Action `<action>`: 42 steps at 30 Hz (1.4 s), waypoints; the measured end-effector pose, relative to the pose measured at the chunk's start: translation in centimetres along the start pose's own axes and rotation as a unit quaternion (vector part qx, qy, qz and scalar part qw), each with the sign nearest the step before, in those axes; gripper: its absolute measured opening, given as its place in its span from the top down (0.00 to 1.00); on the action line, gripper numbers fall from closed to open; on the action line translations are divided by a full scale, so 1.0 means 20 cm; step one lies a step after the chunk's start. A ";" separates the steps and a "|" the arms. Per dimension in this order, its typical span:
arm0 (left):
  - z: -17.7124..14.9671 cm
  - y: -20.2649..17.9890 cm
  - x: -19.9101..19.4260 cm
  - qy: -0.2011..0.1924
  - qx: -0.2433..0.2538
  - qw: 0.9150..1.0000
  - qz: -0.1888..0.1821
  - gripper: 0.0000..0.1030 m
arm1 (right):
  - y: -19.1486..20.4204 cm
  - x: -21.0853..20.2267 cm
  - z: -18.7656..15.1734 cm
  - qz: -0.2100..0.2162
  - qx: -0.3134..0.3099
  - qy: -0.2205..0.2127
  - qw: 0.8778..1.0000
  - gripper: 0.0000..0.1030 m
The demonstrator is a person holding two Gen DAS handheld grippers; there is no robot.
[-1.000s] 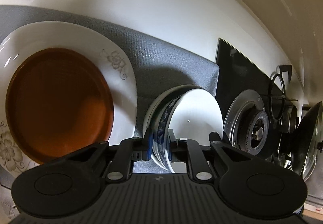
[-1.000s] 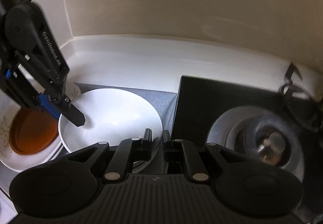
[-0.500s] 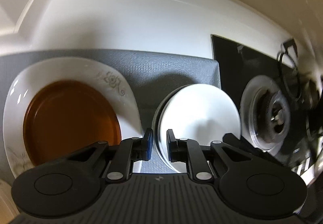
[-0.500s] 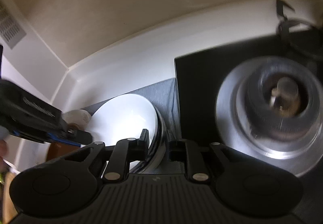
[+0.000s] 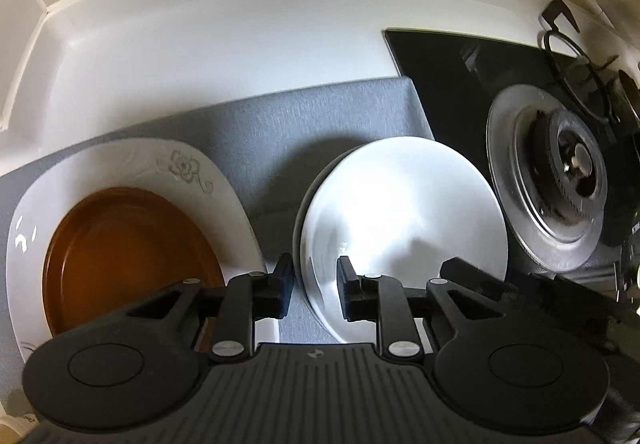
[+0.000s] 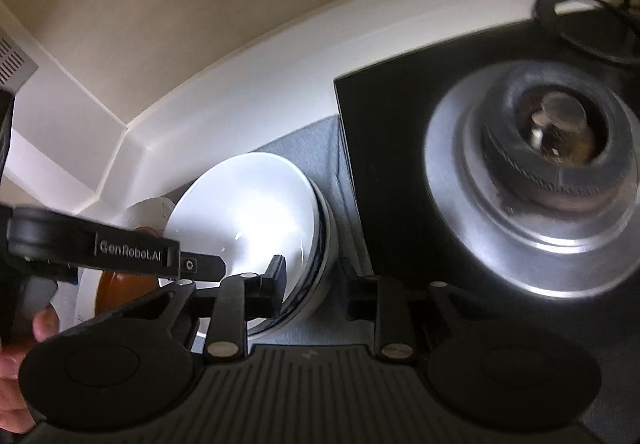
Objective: Organize plates and bowls
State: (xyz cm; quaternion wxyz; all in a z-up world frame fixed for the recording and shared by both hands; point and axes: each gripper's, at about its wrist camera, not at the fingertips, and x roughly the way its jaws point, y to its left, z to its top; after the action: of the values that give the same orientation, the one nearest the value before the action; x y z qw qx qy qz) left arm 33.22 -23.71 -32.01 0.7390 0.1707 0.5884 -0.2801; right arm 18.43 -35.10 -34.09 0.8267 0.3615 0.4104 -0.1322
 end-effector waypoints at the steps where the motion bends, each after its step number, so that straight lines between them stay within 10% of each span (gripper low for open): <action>1: -0.01 0.00 0.00 -0.002 0.000 1.000 0.001 0.77 | -0.01 0.00 0.01 0.006 0.003 0.001 1.000 0.71; 9: 0.01 -0.02 0.07 -0.004 0.002 1.000 -0.020 0.58 | -0.04 0.07 0.02 0.015 0.013 0.010 1.000 0.64; 18: 0.00 0.06 0.05 0.000 -0.023 0.998 -0.064 0.80 | -0.12 0.02 -0.02 0.019 0.059 -0.004 0.998 0.76; 42: -0.07 0.02 0.01 0.027 -0.046 0.997 -0.047 0.76 | -0.06 -0.07 -0.03 0.002 0.067 0.011 0.998 0.77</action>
State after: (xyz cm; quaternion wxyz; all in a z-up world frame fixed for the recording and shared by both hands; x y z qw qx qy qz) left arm 32.42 -22.55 -32.59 0.7161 0.1158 0.6278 -0.2823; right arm 16.52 -35.65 -33.82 0.7964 0.4180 0.4090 -0.1540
